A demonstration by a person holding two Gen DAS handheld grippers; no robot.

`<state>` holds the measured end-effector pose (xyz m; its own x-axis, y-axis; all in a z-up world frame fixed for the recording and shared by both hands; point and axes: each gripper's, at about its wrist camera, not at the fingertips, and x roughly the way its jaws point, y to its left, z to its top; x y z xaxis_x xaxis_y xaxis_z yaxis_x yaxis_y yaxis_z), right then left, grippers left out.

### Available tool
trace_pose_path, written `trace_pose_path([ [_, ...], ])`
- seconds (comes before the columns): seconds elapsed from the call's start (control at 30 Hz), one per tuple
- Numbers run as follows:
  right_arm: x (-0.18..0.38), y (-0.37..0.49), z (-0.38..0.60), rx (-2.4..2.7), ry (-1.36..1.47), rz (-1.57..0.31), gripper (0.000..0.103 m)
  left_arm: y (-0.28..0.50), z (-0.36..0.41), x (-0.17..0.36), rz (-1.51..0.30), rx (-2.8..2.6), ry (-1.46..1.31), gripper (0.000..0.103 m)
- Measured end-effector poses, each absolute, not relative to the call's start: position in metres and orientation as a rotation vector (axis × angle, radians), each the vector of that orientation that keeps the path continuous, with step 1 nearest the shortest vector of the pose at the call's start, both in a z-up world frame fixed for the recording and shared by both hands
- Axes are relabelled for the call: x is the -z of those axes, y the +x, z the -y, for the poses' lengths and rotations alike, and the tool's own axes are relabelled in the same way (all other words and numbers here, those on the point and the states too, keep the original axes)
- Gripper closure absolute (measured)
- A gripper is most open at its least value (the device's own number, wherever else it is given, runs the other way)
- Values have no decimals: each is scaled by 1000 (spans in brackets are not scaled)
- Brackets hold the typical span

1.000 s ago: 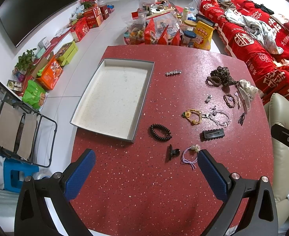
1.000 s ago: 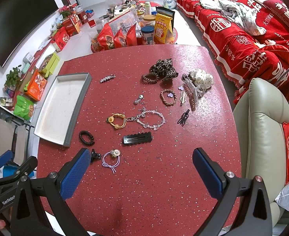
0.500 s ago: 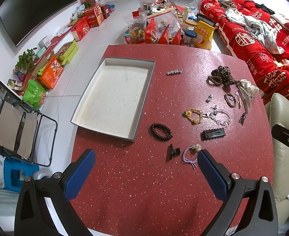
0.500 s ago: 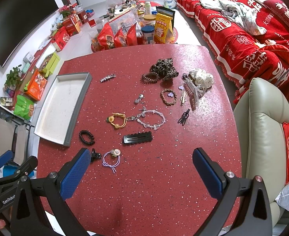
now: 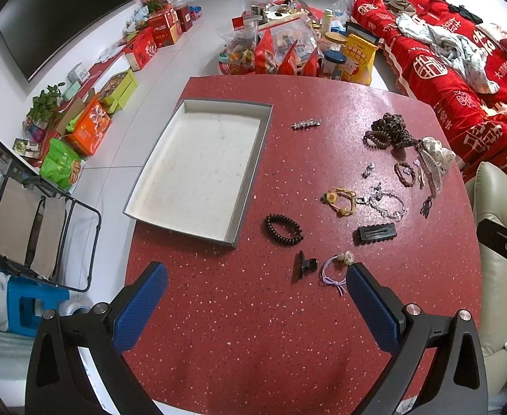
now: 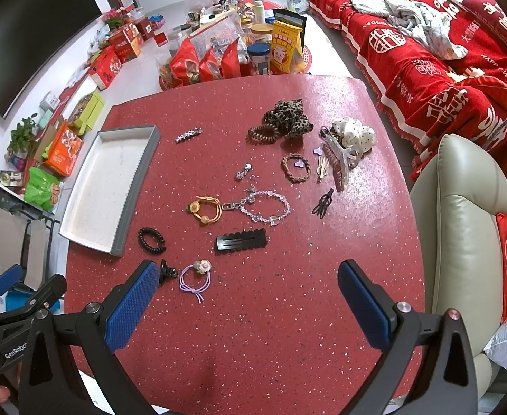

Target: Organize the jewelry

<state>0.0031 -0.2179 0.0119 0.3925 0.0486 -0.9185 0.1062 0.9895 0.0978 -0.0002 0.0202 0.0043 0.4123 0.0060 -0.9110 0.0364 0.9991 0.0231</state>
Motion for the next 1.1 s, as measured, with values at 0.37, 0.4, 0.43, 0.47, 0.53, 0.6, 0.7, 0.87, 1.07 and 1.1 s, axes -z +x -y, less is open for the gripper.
trace_pose_path([
  [0.37, -1, 4, 220, 47, 154, -1188, 0, -4, -27, 8, -1170, 31, 30, 0],
  [0.4, 2, 4, 221, 49, 155, -1194, 0, -4, -27, 10, -1174, 30, 28, 0],
  [0.43, 4, 3, 222, 52, 157, -1200, 0, -5, -29, 14, -1179, 25, 29, 0],
  [0.47, 8, 2, 223, 55, 159, -1208, 0, -5, -30, 19, -1185, 18, 31, 0],
  [0.53, 17, 2, 226, 60, 165, -1225, 0, 0, -27, 27, -1207, 18, 21, 0],
  [0.6, 26, 4, 231, 66, 173, -1248, 0, 3, -27, 34, -1233, 27, 1, 0],
  [0.7, 40, 3, 236, 74, 183, -1279, 0, 10, -24, 51, -1287, 56, -58, 0],
  [0.87, 66, 10, 247, 84, 188, -1325, 0, 20, -16, 74, -1328, 62, -119, 0],
  [1.07, 95, 31, 257, 69, 165, -1349, 0, 46, -1, 108, -1377, 89, -198, 0],
  [1.1, 99, 35, 258, 65, 161, -1351, 0, 51, 1, 113, -1386, 87, -208, 0],
])
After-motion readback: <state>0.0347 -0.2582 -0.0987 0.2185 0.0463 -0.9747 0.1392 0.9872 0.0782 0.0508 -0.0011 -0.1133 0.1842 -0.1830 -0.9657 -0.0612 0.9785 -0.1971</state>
